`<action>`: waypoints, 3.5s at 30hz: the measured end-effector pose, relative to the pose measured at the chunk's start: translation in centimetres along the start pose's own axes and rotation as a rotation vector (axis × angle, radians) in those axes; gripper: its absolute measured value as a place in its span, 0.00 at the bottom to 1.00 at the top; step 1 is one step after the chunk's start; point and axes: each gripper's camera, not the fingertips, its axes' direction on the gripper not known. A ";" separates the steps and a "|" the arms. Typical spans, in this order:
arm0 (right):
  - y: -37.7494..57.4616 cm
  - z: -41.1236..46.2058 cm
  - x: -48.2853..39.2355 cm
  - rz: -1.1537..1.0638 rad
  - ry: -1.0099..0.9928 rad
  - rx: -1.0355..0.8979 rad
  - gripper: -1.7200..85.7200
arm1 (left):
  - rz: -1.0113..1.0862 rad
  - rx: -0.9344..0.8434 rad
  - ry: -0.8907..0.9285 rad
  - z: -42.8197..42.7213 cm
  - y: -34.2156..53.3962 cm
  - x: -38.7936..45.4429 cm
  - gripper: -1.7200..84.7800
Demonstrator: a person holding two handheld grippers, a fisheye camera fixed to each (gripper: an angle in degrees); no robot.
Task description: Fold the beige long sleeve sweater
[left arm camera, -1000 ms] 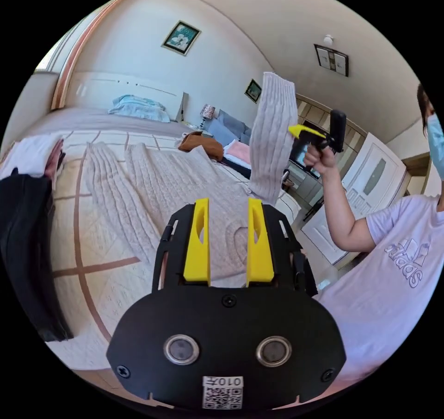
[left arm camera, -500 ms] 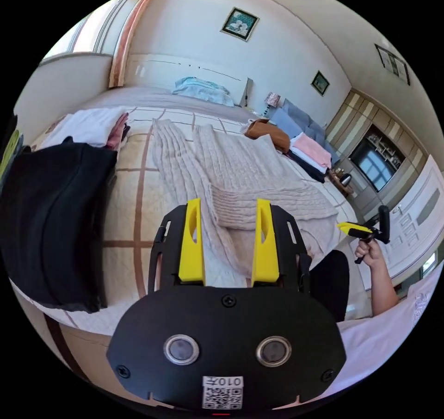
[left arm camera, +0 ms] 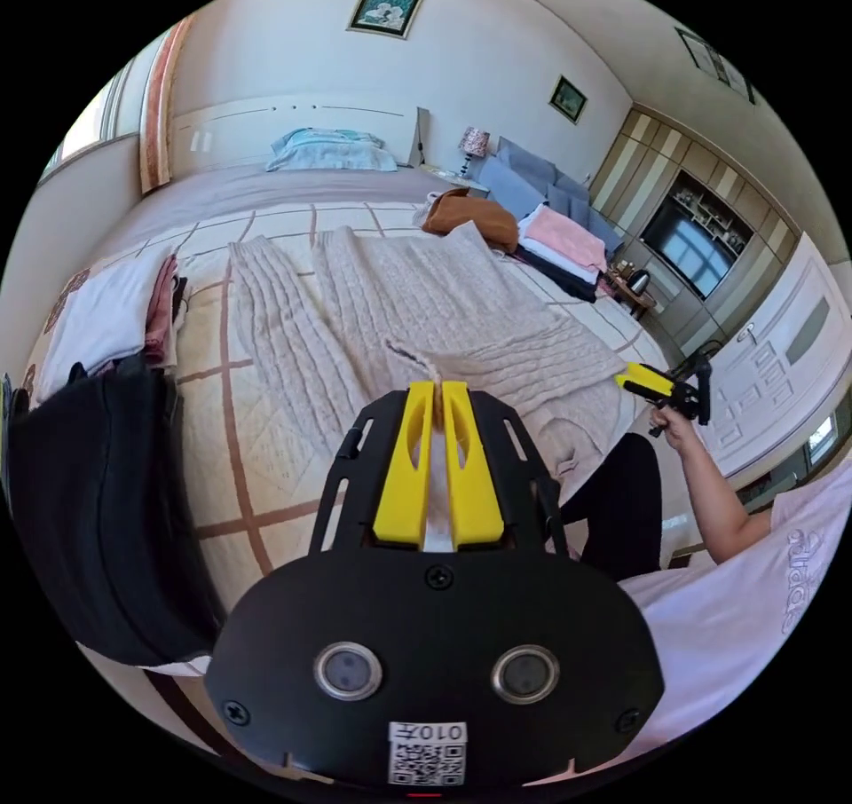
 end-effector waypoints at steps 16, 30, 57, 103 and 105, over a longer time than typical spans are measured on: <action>0.9 2.4 1.5 0.134 -0.148 0.065 0.11 | 0.206 0.221 0.436 -8.3 -18.1 3.4 0.02; 7.6 0.6 9.3 0.313 -0.234 0.016 0.07 | 0.068 -0.116 0.426 6.0 -17.2 -5.9 0.02; -4.4 6.7 16.2 0.132 -0.424 -0.216 0.13 | 0.258 -0.074 0.489 10.0 -21.6 -7.7 0.02; 5.7 -13.6 10.2 0.291 -0.215 0.137 0.06 | -0.287 -0.158 -0.297 15.2 -22.3 -21.5 0.14; 6.9 -14.6 9.2 0.279 -0.184 0.131 0.06 | -0.301 -0.162 -0.329 15.9 -23.1 -22.0 0.14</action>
